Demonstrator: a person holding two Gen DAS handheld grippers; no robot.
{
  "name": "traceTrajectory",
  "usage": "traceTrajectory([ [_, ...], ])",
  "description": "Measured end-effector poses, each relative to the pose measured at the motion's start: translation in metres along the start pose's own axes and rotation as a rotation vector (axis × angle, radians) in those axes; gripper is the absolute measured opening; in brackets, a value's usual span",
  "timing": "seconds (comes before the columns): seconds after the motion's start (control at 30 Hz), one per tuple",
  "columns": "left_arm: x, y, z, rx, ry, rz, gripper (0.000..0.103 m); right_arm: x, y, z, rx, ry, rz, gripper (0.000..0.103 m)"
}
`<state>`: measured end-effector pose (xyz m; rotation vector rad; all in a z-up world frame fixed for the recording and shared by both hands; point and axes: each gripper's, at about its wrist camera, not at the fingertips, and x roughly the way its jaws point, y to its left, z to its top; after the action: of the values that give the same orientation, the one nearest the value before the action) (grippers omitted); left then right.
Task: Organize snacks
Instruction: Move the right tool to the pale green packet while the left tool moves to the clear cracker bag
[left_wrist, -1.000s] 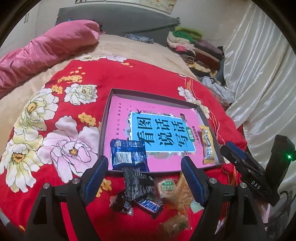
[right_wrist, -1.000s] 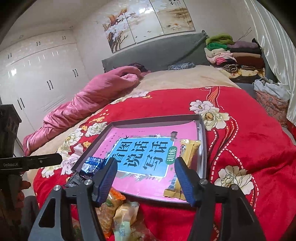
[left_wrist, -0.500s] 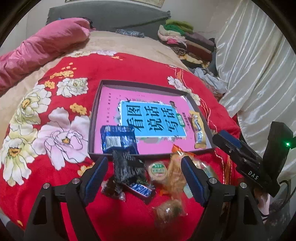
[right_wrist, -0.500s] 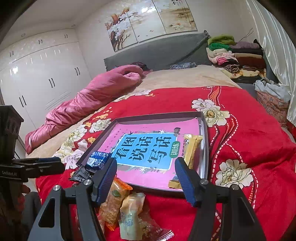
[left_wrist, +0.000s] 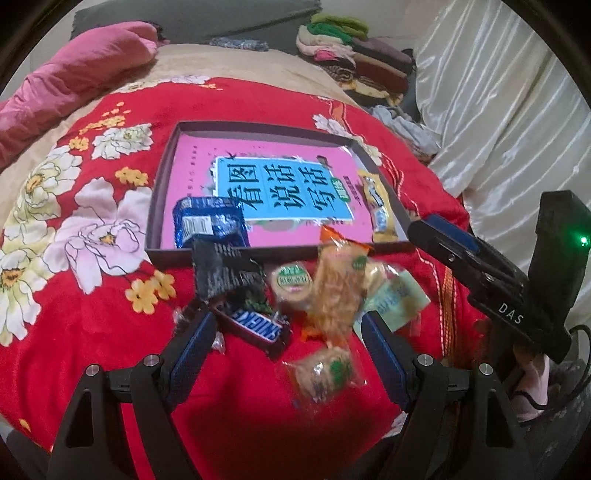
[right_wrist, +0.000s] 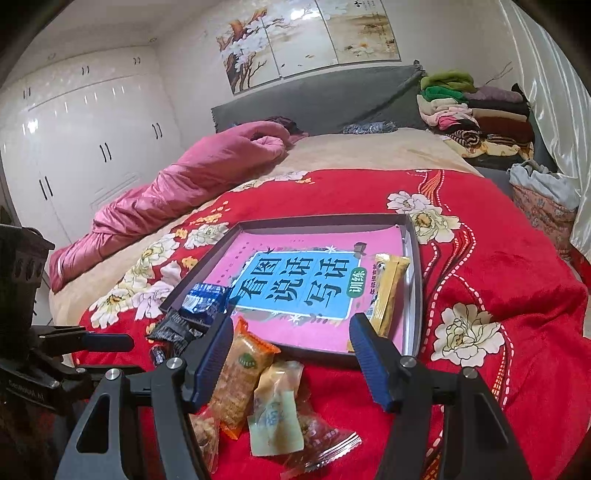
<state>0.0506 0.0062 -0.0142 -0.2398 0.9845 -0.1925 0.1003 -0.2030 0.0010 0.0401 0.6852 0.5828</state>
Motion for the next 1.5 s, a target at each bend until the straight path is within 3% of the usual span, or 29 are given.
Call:
traceTrajectory([
  [0.87,0.025,-0.015,-0.034,0.035,0.127,-0.055,0.082,-0.003,0.021,-0.023,-0.098,0.095,-0.050,0.065],
  [1.2,0.036,-0.021,-0.039,0.041,0.135,-0.044,0.082,0.006,0.021,-0.027,-0.122,0.135,-0.078,0.065],
  [1.5,0.042,-0.024,-0.040,0.031,0.143,-0.049,0.082,0.030,0.021,-0.036,-0.170,0.229,-0.110,0.065],
])
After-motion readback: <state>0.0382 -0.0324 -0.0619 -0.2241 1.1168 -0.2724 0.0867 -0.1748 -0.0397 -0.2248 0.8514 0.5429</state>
